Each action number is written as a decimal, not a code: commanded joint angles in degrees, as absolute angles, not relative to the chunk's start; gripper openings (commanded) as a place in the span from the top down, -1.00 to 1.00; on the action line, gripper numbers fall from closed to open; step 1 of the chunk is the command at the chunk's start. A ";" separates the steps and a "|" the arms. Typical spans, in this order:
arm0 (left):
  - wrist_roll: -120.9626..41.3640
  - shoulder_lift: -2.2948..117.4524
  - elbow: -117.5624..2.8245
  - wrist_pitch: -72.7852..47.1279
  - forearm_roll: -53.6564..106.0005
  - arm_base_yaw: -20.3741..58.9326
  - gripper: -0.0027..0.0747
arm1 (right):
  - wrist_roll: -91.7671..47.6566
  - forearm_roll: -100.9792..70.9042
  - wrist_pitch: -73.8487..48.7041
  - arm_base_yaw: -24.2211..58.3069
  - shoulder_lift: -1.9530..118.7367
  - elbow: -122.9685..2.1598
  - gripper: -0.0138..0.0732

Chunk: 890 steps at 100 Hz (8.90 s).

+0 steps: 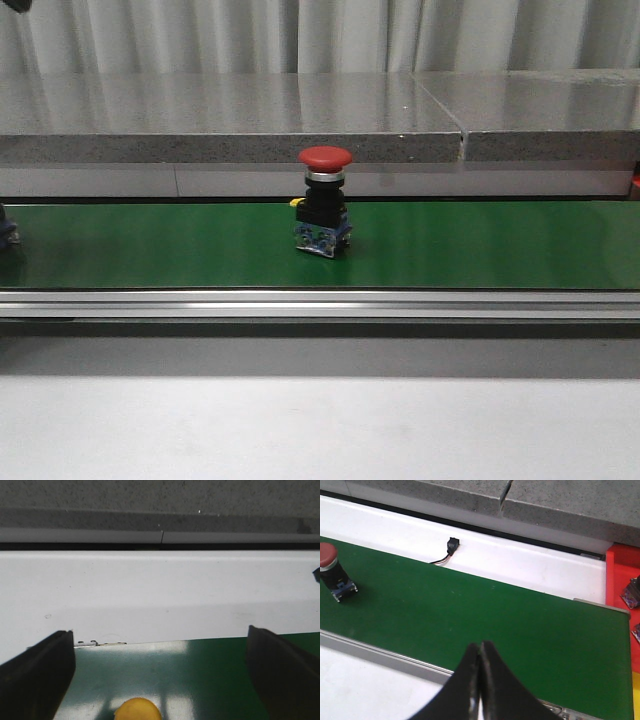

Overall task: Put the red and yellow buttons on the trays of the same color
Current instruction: 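Lower the yellow button onto the green belt and open the left gripper, then move the right gripper down over the red button at the belt end, then close the right gripper on the red button and lift it, then lower the red button into the red tray and open the right gripper, then move the right gripper over the yellow button arriving on the belt, then close the right gripper on the yellow button and lift it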

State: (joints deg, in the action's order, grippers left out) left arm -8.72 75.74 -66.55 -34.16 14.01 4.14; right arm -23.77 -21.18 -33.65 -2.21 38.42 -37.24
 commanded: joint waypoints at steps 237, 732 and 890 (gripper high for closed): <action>-8.82 25.79 -30.11 -23.51 14.92 4.51 0.98 | -28.54 -22.26 -35.05 7.87 80.48 -58.45 -0.77; -8.82 25.79 -30.11 -23.51 14.92 4.51 0.98 | -39.53 -30.85 -51.95 -15.87 65.83 -55.08 -0.65; -8.82 25.79 -30.11 -23.51 14.92 4.51 0.98 | -36.27 -28.74 -32.27 -3.33 77.57 -53.47 0.36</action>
State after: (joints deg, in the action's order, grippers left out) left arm -8.80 25.64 -28.52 -27.72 14.01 4.14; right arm -37.59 -27.71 -32.00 -1.79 81.48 -52.08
